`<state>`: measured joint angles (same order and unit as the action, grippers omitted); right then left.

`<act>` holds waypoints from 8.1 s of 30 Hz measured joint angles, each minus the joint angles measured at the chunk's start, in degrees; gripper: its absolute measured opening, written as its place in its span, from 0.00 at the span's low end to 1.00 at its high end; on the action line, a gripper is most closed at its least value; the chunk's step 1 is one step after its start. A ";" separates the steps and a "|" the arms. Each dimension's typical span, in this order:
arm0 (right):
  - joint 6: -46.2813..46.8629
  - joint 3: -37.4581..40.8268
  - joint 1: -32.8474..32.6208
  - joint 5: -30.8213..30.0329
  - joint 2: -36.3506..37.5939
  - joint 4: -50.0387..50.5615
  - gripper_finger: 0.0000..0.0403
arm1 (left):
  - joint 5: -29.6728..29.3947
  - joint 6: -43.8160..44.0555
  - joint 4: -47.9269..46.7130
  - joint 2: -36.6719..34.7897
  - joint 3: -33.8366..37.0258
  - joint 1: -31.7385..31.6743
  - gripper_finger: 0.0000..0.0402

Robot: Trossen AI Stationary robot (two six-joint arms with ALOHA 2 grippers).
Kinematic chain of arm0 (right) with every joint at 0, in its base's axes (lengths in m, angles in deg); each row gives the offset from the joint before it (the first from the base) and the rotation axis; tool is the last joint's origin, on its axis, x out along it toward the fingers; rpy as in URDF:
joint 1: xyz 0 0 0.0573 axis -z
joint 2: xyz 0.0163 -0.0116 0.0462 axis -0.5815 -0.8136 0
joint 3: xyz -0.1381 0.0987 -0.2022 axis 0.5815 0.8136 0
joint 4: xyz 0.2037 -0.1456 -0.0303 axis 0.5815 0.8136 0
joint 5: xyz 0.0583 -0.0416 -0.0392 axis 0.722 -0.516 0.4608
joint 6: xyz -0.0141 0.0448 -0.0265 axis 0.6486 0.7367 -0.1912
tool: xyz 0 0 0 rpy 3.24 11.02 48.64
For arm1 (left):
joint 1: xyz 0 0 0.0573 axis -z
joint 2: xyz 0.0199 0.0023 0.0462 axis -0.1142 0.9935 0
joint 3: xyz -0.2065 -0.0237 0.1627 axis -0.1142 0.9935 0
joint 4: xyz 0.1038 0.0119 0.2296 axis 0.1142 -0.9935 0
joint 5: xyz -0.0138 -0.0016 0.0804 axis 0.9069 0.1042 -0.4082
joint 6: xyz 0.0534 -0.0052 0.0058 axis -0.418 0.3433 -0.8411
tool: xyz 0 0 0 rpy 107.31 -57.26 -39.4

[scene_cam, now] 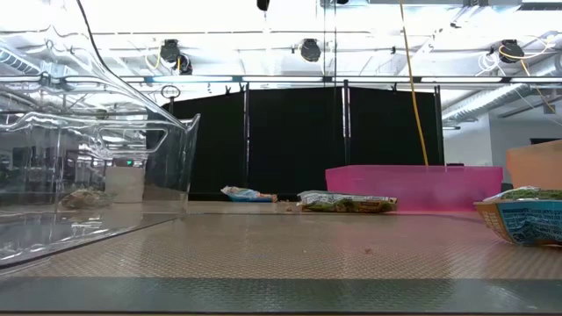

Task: Pick and place Granola Bars by type
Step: Put the top red granola bar into the orange bin, then put the red granola bar into the orange bin

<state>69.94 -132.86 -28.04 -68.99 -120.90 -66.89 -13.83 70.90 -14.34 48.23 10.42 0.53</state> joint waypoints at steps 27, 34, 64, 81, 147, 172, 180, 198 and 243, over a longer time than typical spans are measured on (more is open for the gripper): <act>0.16 0.01 -1.23 3.64 8.97 17.89 0.03 | -0.63 -7.37 -24.11 -15.88 -0.03 -1.21 0.85; 3.89 -1.06 -6.86 3.18 12.84 28.81 0.03 | -2.63 -6.84 -34.68 -21.68 0.02 -2.75 0.82; 27.20 -12.74 -41.55 -7.03 5.63 84.68 0.02 | -9.70 -1.86 -61.29 -27.98 -0.02 -2.96 0.76; 31.62 -12.72 -46.38 -7.76 -3.77 89.38 0.02 | -9.66 -1.46 -63.04 -27.98 -0.02 -2.96 0.76; 46.91 15.29 -55.26 -5.71 -14.82 64.61 0.27 | -10.63 -0.85 -63.43 -27.94 -0.02 -2.97 0.78; 50.58 15.21 -48.02 -1.91 8.93 63.43 0.35 | -12.11 16.55 -66.45 -27.93 0.00 -3.99 0.78; 39.45 15.21 -40.58 -9.78 16.45 60.98 0.34 | -12.16 19.10 -70.93 -27.93 0.00 -4.61 0.78; 10.13 15.21 -24.98 -17.80 18.80 23.17 0.27 | -18.18 51.12 -87.28 -29.44 0.02 -1.05 0.70; -4.94 15.21 -16.05 -15.90 18.72 9.29 0.40 | -11.27 104.67 -74.00 -29.72 25.75 40.44 0.69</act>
<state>65.00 -117.65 -44.09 -84.89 -102.18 -57.60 -25.10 175.56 -88.34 18.51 36.17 40.98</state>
